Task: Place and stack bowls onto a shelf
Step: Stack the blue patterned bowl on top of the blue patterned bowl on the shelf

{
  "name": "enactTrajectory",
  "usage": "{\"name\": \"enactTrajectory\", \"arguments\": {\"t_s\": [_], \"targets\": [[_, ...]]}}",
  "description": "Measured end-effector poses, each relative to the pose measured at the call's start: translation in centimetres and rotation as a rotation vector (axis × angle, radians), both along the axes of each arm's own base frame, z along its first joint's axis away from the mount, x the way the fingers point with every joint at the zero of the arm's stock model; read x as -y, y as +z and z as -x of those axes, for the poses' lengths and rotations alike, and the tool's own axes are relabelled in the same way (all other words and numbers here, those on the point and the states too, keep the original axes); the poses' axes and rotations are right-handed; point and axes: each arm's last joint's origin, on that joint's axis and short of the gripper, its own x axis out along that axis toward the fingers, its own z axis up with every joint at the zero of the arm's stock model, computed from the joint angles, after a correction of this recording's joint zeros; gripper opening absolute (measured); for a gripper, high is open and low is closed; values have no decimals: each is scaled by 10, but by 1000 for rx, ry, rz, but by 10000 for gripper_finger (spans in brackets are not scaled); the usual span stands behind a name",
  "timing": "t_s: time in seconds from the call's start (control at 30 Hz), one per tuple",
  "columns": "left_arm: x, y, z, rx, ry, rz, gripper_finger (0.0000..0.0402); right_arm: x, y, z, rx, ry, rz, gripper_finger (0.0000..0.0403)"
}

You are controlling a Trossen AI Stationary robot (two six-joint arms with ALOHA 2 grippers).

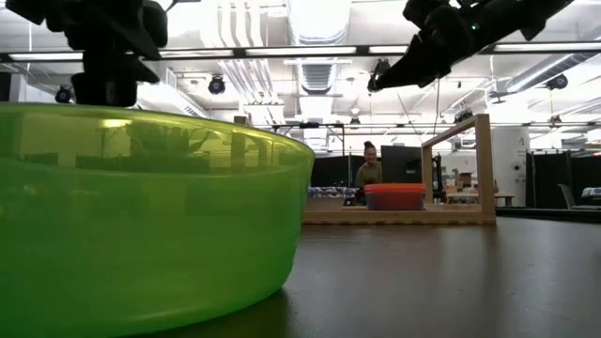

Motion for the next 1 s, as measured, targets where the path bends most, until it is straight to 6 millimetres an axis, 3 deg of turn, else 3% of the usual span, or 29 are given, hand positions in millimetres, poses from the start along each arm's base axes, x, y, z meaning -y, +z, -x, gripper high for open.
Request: {"name": "enactTrajectory", "arguments": {"t_s": [0.17,0.27,0.4,0.5,0.7,1.0], "targets": [[15,-8,-12,-124,14,133,90,0,-2,1,-1,2,6,9],[19,-12,-19,-333,92,154,90,0,-2,-1,6,7,18,9],[18,-16,-18,-789,179,-4,90,0,-2,-1,4,8,17,9],[19,-13,-23,-984,202,-181,90,-1,-3,-1,4,30,8,9],[25,-14,-46,-1001,134,-308,90,-6,-5,-2,-13,51,-6,9],[29,-28,-51,-972,212,-309,108,-10,-7,-3,-23,70,-3,9]]}}
